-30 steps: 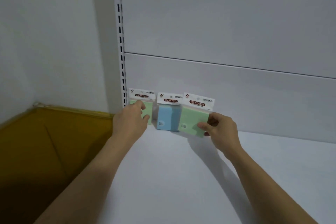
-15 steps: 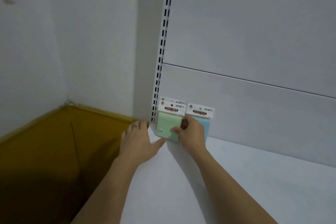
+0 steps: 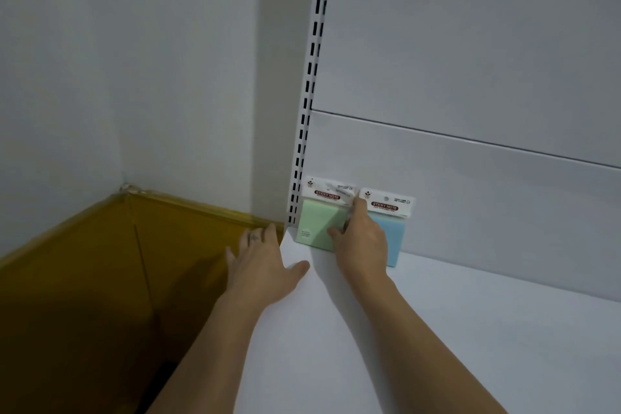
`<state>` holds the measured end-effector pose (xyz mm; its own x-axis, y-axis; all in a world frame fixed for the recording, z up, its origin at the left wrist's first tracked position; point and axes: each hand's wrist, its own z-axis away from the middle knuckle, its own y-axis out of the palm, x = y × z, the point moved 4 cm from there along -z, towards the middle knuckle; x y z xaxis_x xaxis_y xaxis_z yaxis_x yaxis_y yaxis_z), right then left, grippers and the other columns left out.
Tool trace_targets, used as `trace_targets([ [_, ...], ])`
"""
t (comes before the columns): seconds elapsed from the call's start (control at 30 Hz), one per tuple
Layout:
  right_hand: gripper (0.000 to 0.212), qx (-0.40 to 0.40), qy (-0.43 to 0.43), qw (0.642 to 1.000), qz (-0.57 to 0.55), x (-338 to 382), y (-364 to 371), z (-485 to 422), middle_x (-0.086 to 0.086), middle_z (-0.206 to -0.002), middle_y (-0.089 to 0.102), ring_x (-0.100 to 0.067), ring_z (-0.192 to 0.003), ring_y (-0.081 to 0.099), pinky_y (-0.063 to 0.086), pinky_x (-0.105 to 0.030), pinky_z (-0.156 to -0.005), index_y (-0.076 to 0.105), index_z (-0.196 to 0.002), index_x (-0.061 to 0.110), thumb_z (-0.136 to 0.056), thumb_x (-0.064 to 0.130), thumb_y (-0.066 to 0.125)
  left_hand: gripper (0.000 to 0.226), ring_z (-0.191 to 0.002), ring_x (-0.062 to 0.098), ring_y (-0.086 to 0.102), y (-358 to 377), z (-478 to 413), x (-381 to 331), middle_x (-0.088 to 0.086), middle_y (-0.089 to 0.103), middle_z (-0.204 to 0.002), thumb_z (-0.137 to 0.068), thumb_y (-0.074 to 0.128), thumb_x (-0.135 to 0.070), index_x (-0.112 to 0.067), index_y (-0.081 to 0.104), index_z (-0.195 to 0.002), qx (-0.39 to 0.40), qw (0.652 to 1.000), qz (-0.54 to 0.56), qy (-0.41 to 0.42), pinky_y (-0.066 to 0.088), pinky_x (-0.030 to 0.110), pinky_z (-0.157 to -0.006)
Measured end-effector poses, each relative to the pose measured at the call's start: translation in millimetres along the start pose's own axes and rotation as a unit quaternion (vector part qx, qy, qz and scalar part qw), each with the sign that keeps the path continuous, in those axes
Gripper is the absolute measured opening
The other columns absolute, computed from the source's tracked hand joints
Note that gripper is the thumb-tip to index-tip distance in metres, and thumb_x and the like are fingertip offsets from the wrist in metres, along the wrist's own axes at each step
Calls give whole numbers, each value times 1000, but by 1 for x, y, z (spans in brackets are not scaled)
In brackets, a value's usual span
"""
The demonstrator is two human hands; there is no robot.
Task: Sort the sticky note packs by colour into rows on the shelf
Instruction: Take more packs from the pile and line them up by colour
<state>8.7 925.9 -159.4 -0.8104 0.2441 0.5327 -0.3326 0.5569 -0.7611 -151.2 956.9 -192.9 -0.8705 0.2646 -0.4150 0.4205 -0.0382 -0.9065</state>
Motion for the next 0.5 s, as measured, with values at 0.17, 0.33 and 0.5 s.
trace_targets([
  [0.17,67,-3,-1,1000,17,1,0,3,-11,-107,63,-32,-97,59,37,-33,-71,26,-145,13,-89,18,62,93,-147,27,6,3,-1,-1,5,18,-158,-81,52,-66,-17,12,-149,-11,1000,6,16,12,54,-116],
  [0.33,75,-38,-11,999,26,9,-12,4,-9,-133,41,-31,-102,58,43,-32,-74,22,-146,14,-86,17,67,90,-147,27,5,2,0,-4,4,18,-157,-82,53,-63,-18,14,-148,-18,999,21,26,10,54,-117],
  [0.5,66,-56,-60,994,73,9,-30,6,-6,-134,39,-24,-115,50,43,-31,-78,36,-140,17,-84,28,69,87,-146,29,5,-3,2,-10,7,18,-157,-83,53,-62,-17,15,-147,-28,999,14,35,10,53,-117],
])
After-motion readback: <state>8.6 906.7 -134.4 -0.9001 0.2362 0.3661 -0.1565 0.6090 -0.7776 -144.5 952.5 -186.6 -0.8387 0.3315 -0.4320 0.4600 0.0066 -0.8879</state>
